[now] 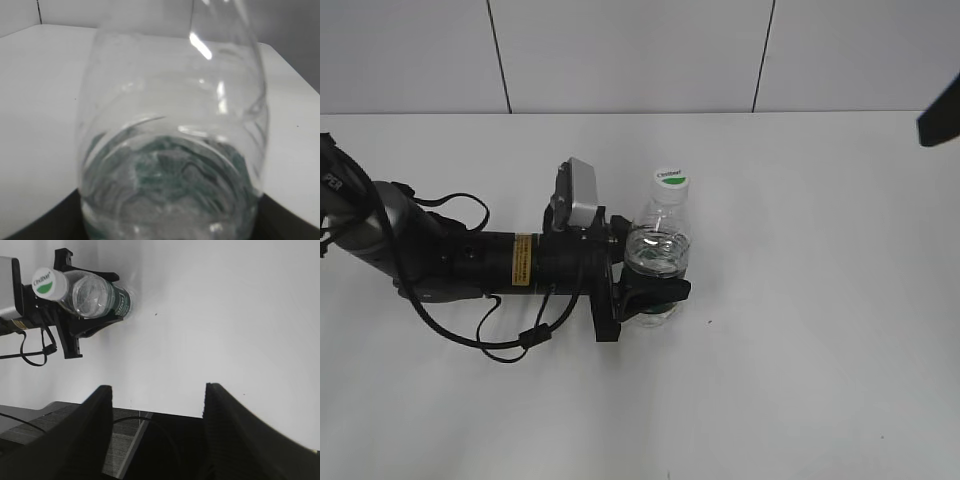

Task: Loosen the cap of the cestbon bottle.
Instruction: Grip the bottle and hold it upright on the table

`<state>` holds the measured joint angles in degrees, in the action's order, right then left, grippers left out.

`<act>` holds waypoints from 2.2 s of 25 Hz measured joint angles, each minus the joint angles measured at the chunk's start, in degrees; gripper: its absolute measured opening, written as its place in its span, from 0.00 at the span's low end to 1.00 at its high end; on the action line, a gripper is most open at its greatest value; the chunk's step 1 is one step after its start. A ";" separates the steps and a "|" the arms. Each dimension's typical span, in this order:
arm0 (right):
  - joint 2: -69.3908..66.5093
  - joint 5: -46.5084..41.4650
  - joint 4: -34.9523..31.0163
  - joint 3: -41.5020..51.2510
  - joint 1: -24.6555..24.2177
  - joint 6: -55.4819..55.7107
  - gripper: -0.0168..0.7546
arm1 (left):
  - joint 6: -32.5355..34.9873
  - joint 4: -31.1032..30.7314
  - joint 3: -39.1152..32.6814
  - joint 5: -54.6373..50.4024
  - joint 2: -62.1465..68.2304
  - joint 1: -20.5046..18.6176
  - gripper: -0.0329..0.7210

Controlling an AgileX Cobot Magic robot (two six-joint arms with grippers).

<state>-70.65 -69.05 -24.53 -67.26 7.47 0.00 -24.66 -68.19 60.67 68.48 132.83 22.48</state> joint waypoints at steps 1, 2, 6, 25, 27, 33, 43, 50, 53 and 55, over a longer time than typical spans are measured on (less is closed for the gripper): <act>-1.89 -0.14 0.06 -1.74 1.38 1.31 0.60 | 0.02 0.00 0.00 0.00 0.00 0.00 0.58; -3.83 -0.18 0.29 -3.22 2.83 2.57 0.60 | 0.07 0.00 0.00 -0.06 0.00 0.00 0.58; -11.68 -0.50 4.34 -10.58 10.61 8.63 0.60 | 0.10 0.00 0.00 -0.11 0.00 0.00 0.58; -41.32 -0.57 7.79 -35.66 25.55 16.32 0.60 | 0.10 0.35 0.00 -1.27 -0.17 0.25 0.58; -42.45 -0.59 7.91 -35.67 26.12 16.37 0.60 | 0.10 0.40 0.00 -1.33 -0.17 0.25 0.58; -42.78 -0.66 10.53 -35.91 26.32 16.43 0.60 | 0.10 0.44 0.00 -1.58 -0.22 0.30 0.58; -42.01 -0.71 11.97 -35.98 26.32 16.41 0.60 | 0.10 0.64 0.00 -1.63 -0.22 0.32 0.58; -42.01 -0.71 11.92 -35.06 26.50 16.07 0.60 | 0.10 1.40 0.00 -1.76 -0.22 0.37 0.58; -42.01 -0.80 11.79 -33.41 26.50 15.73 0.60 | 0.10 1.83 0.00 -1.89 -0.22 0.37 0.58; -42.01 -0.80 11.64 -33.21 26.50 15.62 0.60 | 0.10 1.90 0.00 -1.89 -0.22 0.37 0.58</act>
<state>-112.65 -69.85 -12.89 -100.47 33.97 15.62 -24.56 -66.29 60.67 66.59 132.61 22.85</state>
